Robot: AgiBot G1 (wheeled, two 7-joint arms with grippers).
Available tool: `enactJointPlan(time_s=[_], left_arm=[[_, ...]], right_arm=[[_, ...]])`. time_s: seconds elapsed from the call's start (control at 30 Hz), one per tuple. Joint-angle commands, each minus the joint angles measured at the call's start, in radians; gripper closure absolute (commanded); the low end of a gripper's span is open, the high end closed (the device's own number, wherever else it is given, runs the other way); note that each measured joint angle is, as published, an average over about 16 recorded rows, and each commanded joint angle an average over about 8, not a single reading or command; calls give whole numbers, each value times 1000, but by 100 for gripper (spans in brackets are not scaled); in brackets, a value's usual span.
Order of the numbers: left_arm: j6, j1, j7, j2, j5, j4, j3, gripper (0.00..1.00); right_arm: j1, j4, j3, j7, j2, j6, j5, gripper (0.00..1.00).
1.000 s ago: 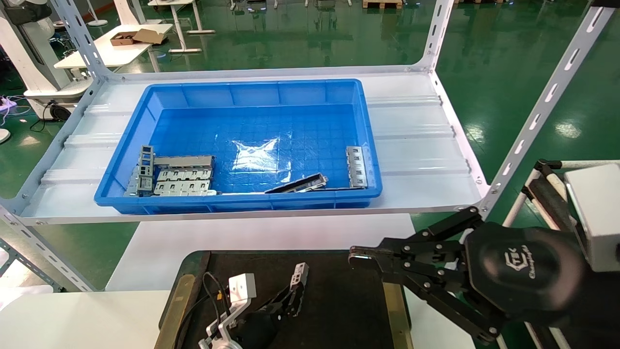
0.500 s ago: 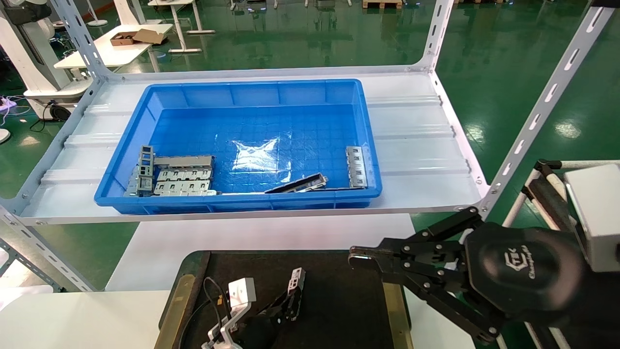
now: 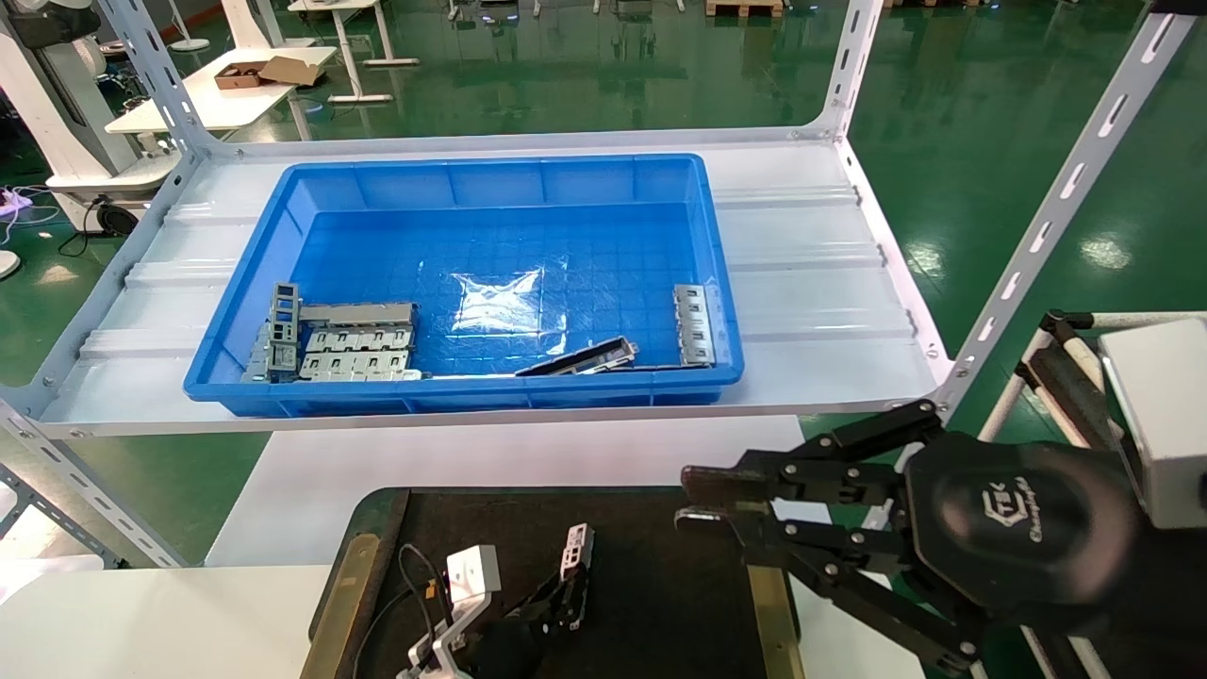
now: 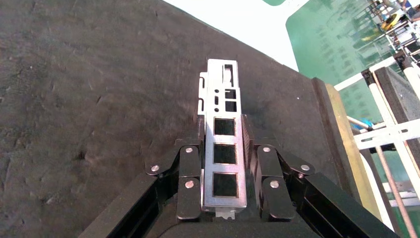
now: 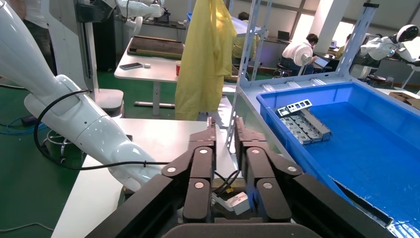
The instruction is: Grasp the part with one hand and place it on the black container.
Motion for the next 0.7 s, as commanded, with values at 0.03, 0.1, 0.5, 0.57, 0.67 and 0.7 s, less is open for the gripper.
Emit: enactJointPlan(time_s=[0.03, 0.1, 0.5, 0.57, 0.67, 0.7], left_arm=[[-6, -5, 0, 0, -15, 1, 13, 0], [-14, -11, 6, -2, -29, -2, 28, 0], [-9, -63, 46, -98, -108, -120, 115, 0], [15, -74, 48, -131, -116, -158, 126, 0], [65, -89, 52, -184, -118, -219, 138, 0], [83, -93, 55, -201, -116, -239, 140, 0]], right_arm=[[0, 0, 0, 0, 0, 0, 0, 0], [0, 0, 0, 0, 0, 0, 0, 0], [0, 0, -1, 0, 0, 0, 1, 0], [0, 0, -1, -1, 0, 0, 1, 0], [0, 0, -1, -1, 0, 1, 1, 0], [0, 0, -1, -1, 1, 1, 1, 0]])
